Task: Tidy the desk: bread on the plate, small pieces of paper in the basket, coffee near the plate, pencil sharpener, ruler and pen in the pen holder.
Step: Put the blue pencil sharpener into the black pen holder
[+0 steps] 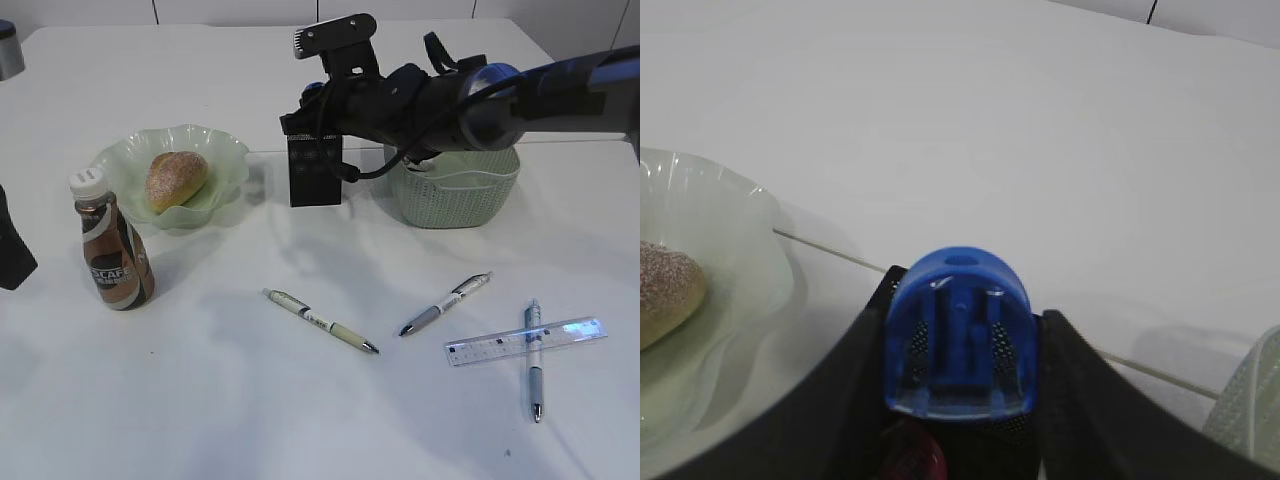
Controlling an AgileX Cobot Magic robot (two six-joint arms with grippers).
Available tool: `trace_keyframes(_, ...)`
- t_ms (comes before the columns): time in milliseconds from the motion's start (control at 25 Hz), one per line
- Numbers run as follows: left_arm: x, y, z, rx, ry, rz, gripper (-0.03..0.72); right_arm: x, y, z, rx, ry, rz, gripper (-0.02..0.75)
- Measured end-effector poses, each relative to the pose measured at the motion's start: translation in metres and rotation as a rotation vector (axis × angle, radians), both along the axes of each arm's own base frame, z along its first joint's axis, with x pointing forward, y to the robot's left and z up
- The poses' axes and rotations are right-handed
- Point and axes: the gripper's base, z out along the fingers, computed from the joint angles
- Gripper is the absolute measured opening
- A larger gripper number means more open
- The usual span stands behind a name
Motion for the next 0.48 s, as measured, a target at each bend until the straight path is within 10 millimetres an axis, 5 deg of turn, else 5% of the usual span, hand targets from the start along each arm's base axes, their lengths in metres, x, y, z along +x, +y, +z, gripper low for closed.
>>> trace_keyframes(480, 0.0003, -0.0001, 0.0001, -0.002, -0.003, 0.0, 0.25, 0.0071, -0.0019, -0.0036, -0.017, -0.052, -0.041, 0.341)
